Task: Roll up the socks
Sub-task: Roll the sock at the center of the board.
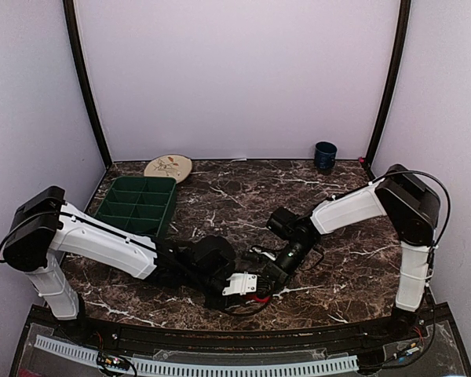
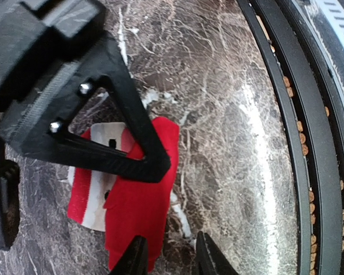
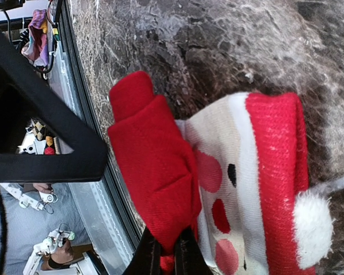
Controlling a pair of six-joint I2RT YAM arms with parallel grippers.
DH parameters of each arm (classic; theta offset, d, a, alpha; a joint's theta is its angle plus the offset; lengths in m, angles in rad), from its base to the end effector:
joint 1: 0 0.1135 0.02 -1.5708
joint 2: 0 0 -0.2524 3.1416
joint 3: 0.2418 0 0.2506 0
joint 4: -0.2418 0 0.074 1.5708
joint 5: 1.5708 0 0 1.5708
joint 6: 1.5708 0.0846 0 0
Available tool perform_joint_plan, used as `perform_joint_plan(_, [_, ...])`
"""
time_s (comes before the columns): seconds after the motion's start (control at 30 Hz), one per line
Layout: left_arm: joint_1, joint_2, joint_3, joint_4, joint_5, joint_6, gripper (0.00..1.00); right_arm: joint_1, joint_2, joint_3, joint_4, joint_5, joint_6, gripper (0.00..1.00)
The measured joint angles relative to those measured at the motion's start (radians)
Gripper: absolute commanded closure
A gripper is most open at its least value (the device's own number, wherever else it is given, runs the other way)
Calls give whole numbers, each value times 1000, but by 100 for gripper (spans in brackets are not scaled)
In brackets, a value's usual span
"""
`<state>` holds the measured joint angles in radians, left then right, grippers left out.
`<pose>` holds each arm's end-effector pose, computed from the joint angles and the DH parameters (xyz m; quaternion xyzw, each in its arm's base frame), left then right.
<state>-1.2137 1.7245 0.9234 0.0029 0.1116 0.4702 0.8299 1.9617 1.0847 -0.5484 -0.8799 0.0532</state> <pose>0.1245 -0.3606 0.1168 0.7039 0.6003 -0.1848 0.3317 0.1790 0.2922 0.0716 0.3703 -0.8235 -0.4121 0.1221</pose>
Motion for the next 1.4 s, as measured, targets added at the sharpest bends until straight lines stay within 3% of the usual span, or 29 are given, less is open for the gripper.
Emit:
perform_joint_plan(0.47, [-14,31,0,67,-102,88,67,-2,12,11,-25,-14,-3,100])
perform_joint_plan(1.4, [-15,96,19,97,-139,197,66,-5,37,34,-58,-42,-19,100])
